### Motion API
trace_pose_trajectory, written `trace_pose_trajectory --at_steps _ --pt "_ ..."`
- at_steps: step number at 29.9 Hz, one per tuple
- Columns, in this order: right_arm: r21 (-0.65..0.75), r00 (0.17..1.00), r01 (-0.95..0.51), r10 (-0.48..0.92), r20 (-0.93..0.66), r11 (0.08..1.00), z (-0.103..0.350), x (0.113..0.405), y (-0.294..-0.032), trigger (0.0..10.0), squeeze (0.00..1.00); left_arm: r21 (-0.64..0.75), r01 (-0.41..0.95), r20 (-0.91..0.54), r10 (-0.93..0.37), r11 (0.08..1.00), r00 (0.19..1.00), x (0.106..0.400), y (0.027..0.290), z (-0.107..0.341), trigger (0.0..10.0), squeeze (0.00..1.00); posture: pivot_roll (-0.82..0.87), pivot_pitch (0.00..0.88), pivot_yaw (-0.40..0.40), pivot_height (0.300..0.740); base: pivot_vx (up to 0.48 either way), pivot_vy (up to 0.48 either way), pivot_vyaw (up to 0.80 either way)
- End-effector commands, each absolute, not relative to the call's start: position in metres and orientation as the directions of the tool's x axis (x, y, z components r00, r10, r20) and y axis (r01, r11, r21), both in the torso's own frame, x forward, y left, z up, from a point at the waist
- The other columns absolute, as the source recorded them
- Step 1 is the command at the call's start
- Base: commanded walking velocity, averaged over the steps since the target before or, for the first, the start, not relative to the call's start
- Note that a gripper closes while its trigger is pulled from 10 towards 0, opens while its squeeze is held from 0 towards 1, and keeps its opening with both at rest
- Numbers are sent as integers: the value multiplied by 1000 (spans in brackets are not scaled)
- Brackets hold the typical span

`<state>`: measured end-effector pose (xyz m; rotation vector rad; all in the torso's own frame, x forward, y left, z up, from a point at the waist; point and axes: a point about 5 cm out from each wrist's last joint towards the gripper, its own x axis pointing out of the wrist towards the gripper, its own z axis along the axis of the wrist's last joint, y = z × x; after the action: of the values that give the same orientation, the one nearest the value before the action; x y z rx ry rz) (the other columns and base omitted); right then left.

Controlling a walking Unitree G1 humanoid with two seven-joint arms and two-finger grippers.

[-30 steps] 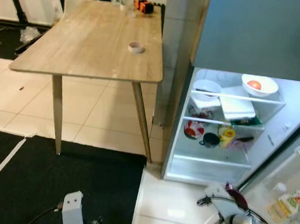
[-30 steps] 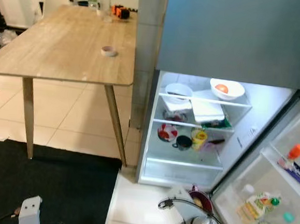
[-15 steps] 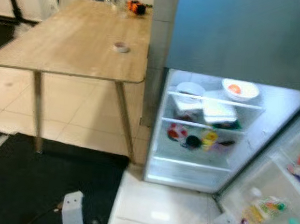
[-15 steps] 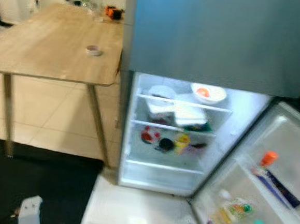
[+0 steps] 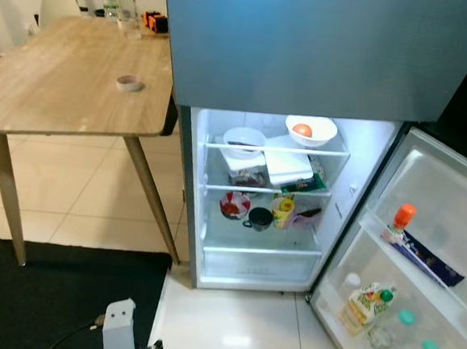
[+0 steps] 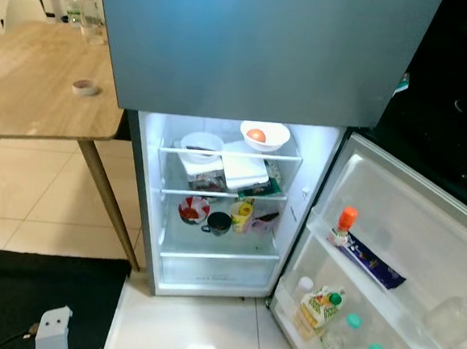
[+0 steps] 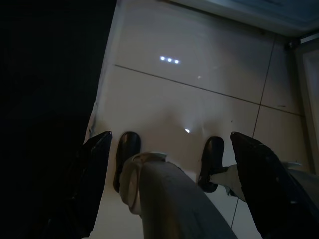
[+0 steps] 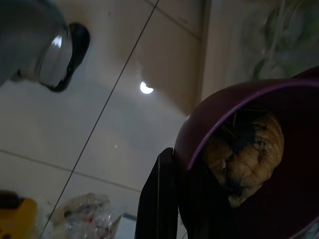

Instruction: Restocking fridge

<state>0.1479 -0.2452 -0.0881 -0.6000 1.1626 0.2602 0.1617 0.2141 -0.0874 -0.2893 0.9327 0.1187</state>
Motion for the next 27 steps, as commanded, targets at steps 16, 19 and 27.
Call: trace_pose_trajectory --at_steps 16,19,27 --pt "-298 394 -538 -77 -916 789 -90 146 -238 10000 0 -189 -214 -816 -32 958 578 155 214 -90 10000 0 -6 0 -65 740 180 0 0" --pt "-293 382 -542 -79 -921 787 -92 142 -239 10000 0 -189 -208 -815 -35 960 578 156 214 -90 10000 0 -8 0 -63 740 282 0 0" --pt "-282 370 -543 -76 -926 791 -93 138 -238 10000 0 -193 -194 -808 -44 962 588 161 213 -88 10000 0 -12 0 -59 740 286 0 0"
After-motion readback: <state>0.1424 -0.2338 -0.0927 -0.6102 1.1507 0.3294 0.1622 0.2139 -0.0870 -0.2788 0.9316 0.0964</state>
